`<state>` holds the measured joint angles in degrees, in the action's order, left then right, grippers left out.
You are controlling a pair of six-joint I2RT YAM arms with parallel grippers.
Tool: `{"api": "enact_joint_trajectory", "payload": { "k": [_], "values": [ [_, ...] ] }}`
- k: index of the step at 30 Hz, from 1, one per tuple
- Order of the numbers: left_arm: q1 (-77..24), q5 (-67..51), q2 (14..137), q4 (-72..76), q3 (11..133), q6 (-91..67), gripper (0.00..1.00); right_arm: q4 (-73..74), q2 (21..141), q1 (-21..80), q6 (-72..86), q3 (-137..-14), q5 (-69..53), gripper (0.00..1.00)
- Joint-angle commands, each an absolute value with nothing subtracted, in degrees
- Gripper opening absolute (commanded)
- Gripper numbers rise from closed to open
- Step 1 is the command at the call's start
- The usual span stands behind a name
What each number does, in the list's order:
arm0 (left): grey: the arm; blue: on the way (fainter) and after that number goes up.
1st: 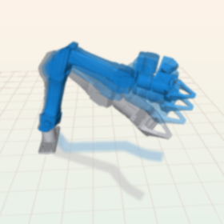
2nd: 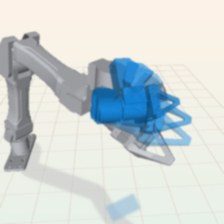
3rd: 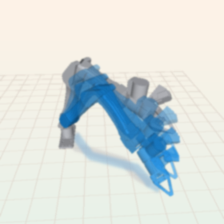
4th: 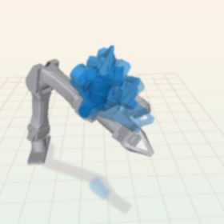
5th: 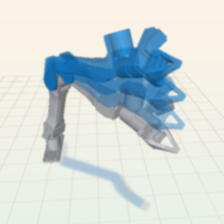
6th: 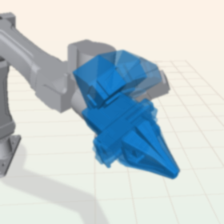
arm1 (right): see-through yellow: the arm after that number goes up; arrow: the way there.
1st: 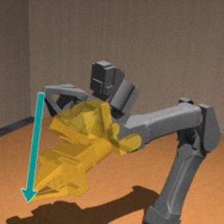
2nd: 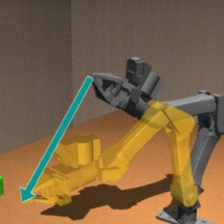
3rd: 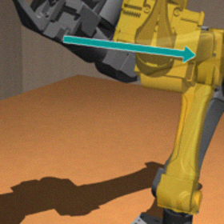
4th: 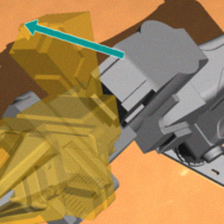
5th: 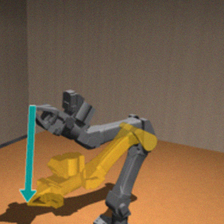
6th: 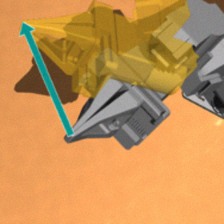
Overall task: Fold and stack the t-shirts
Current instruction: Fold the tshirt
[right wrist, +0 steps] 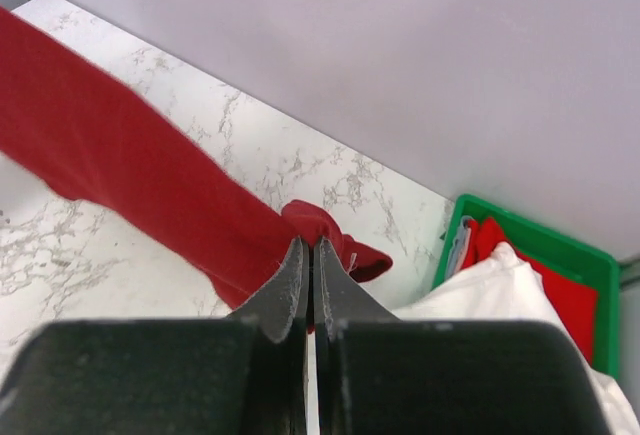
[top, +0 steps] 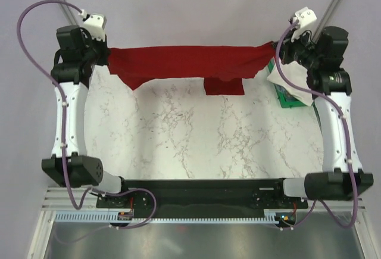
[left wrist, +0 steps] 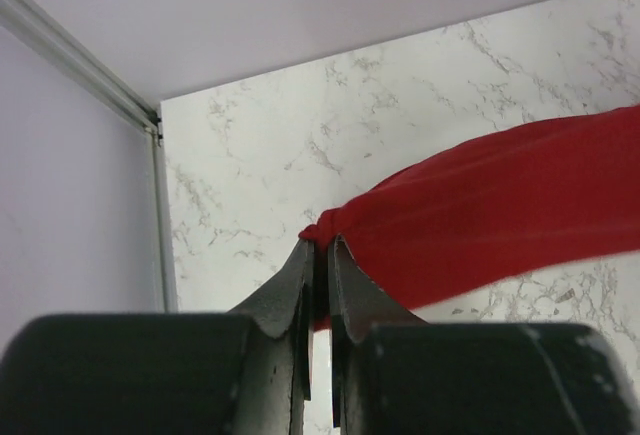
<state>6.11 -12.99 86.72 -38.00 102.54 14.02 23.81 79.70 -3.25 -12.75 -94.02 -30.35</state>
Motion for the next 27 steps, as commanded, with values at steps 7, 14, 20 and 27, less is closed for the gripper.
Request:
{"api": "enact_joint_trajectory", "payload": {
  "k": [7, 14, 20, 27],
  "values": [
    [6.9, -11.3, 59.8, -35.1, 92.3, 17.3, 0.02, 30.4, 54.8, -3.6, -15.3, -92.2, -26.6, 0.0],
    [6.9, -11.4, 57.5, -36.6, 94.0, 19.5, 0.02, 35.5, 52.6, -3.6, -16.3, -97.1, -25.7, 0.0],
    [6.9, -15.9, 61.7, -35.9, 88.8, 18.5, 0.02, 32.0, 56.2, -3.6, -17.1, -88.8, -27.7, 0.0],
    [5.2, -19.4, 75.4, -32.3, 76.8, 20.5, 0.02, 21.0, 65.7, -3.4, -16.0, -70.8, -30.4, 0.0]
  ]
}}
